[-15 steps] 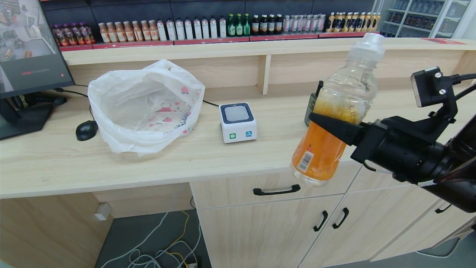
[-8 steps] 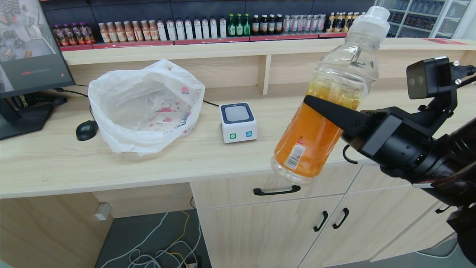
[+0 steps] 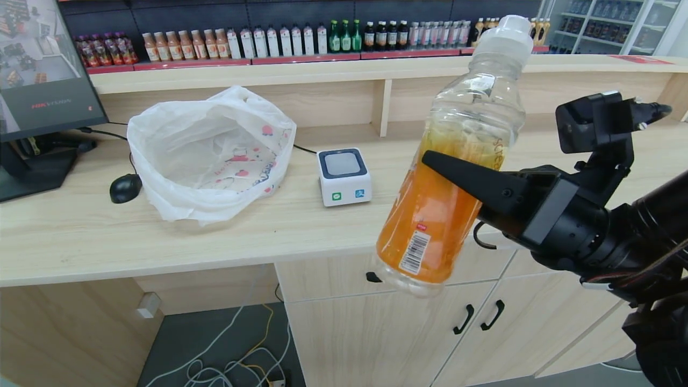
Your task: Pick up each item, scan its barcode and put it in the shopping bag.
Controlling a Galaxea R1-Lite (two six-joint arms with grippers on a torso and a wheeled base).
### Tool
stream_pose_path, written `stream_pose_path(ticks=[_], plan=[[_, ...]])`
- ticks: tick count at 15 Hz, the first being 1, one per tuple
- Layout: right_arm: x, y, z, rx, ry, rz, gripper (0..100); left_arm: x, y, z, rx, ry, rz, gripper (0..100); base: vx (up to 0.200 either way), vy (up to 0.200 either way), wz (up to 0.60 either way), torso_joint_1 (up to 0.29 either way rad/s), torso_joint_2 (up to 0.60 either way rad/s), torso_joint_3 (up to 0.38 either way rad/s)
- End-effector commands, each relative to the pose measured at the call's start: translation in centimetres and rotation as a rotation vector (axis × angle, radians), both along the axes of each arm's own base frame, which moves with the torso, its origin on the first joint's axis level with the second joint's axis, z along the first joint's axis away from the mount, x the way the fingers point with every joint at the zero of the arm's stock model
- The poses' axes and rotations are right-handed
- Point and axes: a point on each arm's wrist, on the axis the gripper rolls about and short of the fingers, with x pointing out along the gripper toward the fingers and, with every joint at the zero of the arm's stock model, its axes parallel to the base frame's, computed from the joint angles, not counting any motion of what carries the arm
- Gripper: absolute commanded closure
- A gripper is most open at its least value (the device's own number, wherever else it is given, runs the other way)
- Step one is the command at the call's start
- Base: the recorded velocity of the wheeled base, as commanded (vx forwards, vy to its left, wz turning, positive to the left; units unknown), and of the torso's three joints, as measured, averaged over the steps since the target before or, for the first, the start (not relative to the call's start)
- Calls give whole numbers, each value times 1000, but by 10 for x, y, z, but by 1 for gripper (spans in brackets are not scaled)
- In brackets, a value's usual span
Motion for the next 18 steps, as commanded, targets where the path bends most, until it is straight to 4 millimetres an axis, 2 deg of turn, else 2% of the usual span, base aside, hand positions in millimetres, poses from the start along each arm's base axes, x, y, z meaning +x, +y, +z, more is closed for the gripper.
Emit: stream_pose_path(ticks=[1, 11, 18], plan=[[-1, 7, -3, 6, 25, 35, 100, 0, 0, 0, 0, 0, 0, 0, 0, 0, 0, 0, 0, 0], [-16, 41, -6, 32, 101, 201, 100, 0, 0, 0, 0, 0, 0, 0, 0, 0, 0, 0, 0, 0], [-21, 44, -7, 29, 105, 219, 100, 0, 0, 0, 0, 0, 0, 0, 0, 0, 0, 0, 0, 0]])
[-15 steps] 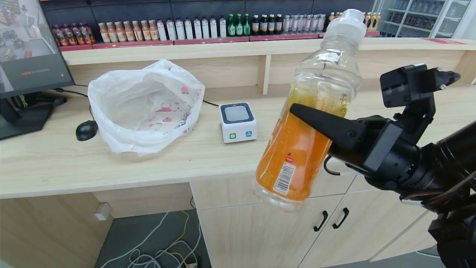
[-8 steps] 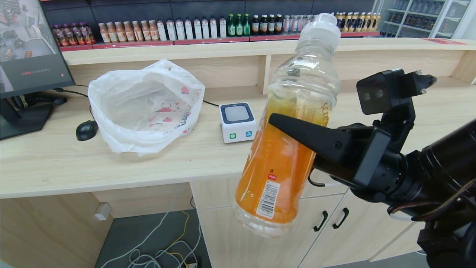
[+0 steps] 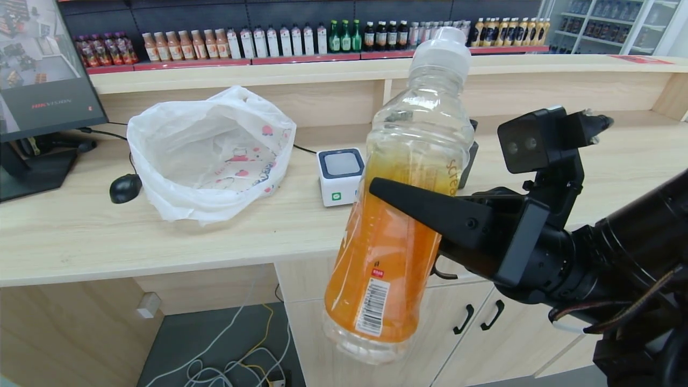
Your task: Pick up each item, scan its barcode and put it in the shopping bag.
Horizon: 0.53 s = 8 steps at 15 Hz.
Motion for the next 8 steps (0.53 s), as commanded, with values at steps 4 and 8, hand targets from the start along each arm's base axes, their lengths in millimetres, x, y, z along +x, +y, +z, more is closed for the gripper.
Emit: stream_pose_path(ticks=[4, 8], plan=[[-5, -5, -3, -11, 6, -4, 100, 0, 0, 0, 0, 0, 0, 0, 0, 0, 0, 0, 0, 0], [-7, -18, -1, -8, 6, -41, 100, 0, 0, 0, 0, 0, -1, 0, 0, 0, 0, 0, 0, 0]])
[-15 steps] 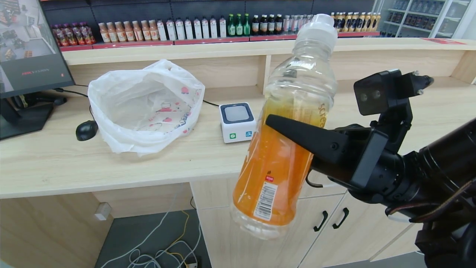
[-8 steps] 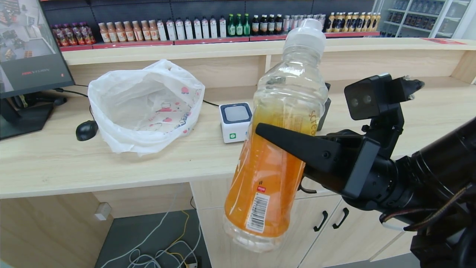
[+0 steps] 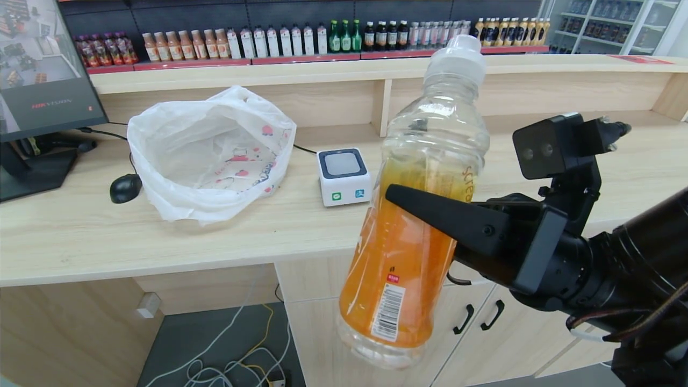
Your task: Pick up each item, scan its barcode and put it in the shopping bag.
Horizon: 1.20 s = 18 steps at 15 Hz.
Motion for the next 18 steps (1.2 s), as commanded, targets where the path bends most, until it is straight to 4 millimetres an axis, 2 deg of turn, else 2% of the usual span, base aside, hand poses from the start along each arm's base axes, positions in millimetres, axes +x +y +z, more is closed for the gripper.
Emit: stream_pose_path(ticks=[1, 5, 7, 9, 10, 12, 15, 17, 18], plan=[[-3, -11, 2, 2, -7, -22, 100, 0, 0, 0, 0, 0, 0, 0, 0, 0, 0, 0, 0, 0], [-2, -33, -12, -62, -54, -137, 100, 0, 0, 0, 0, 0, 0, 0, 0, 0, 0, 0, 0, 0], [0, -39, -13, -72, -81, -174, 100, 0, 0, 0, 0, 0, 0, 0, 0, 0, 0, 0, 0, 0], [9, -52, -34, -188, -182, -303, 100, 0, 0, 0, 0, 0, -1, 0, 0, 0, 0, 0, 0, 0], [10, -53, -36, -199, -193, -314, 100, 0, 0, 0, 0, 0, 0, 0, 0, 0, 0, 0, 0, 0], [15, -53, -46, -279, -289, -508, 100, 0, 0, 0, 0, 0, 0, 0, 0, 0, 0, 0, 0, 0], [22, -55, -44, -346, -343, -838, 100, 0, 0, 0, 0, 0, 0, 0, 0, 0, 0, 0, 0, 0], [30, -56, -30, -347, -371, -1067, 100, 0, 0, 0, 1, 0, 0, 0, 0, 0, 0, 0, 0, 0], [33, -55, -22, -334, -387, -1125, 100, 0, 0, 0, 0, 0, 0, 100, 0, 0, 0, 0, 0, 0]])
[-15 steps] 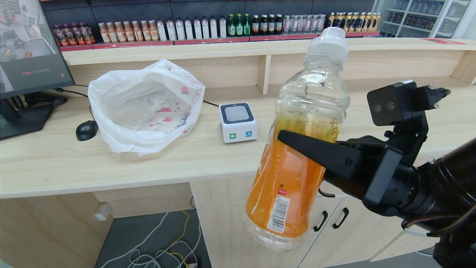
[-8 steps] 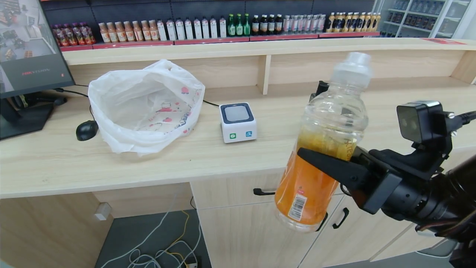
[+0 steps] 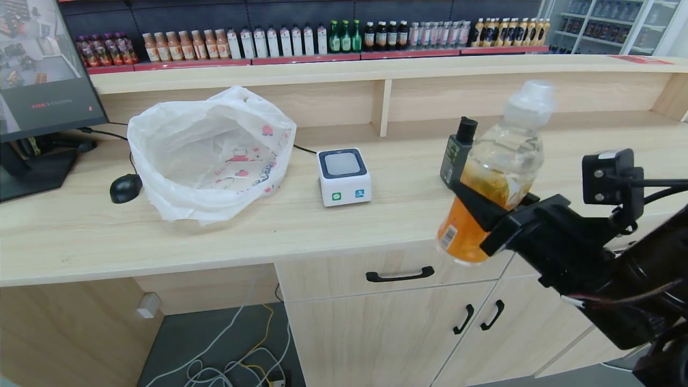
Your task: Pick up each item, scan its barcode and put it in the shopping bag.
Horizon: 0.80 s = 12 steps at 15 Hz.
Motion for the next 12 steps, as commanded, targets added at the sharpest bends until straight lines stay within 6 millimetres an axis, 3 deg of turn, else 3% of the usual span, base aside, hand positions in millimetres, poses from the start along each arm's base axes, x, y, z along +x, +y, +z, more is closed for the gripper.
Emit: stream_pose_path(ticks=[1, 4, 12], plan=[[12, 4, 28, 23, -114, -160, 100, 0, 0, 0, 0, 0, 0, 100, 0, 0, 0, 0, 0, 0], [16, 4, 42, 41, -159, -254, 100, 0, 0, 0, -5, 0, 0, 100, 0, 0, 0, 0, 0, 0], [16, 4, 41, 58, -146, -256, 100, 0, 0, 0, -3, 0, 0, 100, 0, 0, 0, 0, 0, 0]])
